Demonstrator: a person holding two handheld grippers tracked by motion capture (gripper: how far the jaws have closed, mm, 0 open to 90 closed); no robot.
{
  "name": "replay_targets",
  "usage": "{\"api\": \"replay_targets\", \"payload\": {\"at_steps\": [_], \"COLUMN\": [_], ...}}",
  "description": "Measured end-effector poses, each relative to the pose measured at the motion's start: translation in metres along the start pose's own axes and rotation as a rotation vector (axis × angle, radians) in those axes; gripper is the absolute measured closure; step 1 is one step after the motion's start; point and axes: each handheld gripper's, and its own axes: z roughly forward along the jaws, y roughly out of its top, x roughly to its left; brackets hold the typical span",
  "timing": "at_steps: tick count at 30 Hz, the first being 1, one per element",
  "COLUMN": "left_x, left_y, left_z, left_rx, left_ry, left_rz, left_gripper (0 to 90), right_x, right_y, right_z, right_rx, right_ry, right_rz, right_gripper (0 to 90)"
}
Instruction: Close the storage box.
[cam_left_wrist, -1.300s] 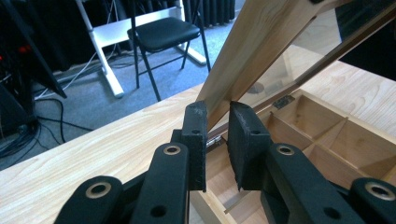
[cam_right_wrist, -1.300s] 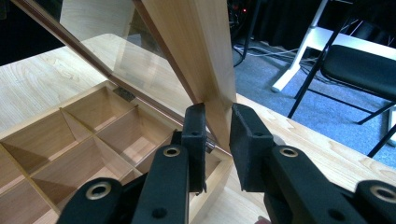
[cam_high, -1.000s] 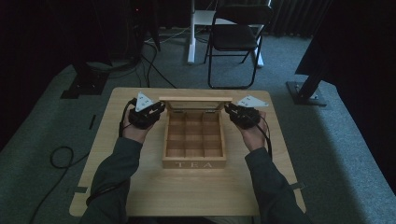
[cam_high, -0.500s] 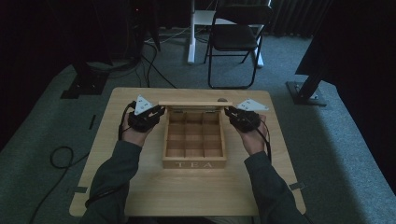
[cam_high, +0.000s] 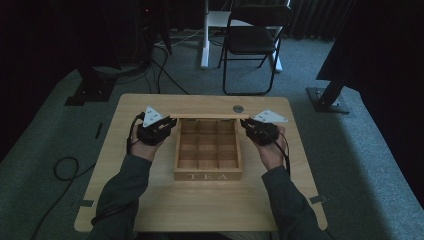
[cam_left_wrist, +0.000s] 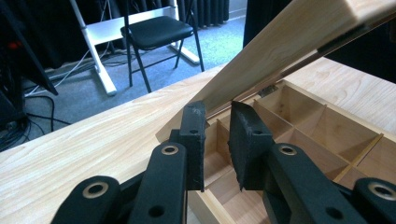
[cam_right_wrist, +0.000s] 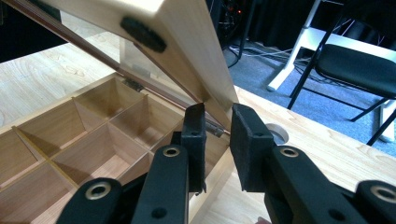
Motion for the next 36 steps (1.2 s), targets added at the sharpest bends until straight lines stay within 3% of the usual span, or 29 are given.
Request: {"api": "replay_targets", "payload": {"at_steps": [36], "left_x": [-0.014], "left_y": [-0.016], "left_z": [-0.011], "left_rx": [0.008], "left_ry": [-0.011], "left_rz": [-0.036], "left_gripper": [72.4], "right_x": [0.015], "right_y": [-0.018], "right_z": [-0.018], "right_rx": [-0.025], "right_ry": [0.009], "right_rz": [0.012], "right_gripper": [74.8]}}
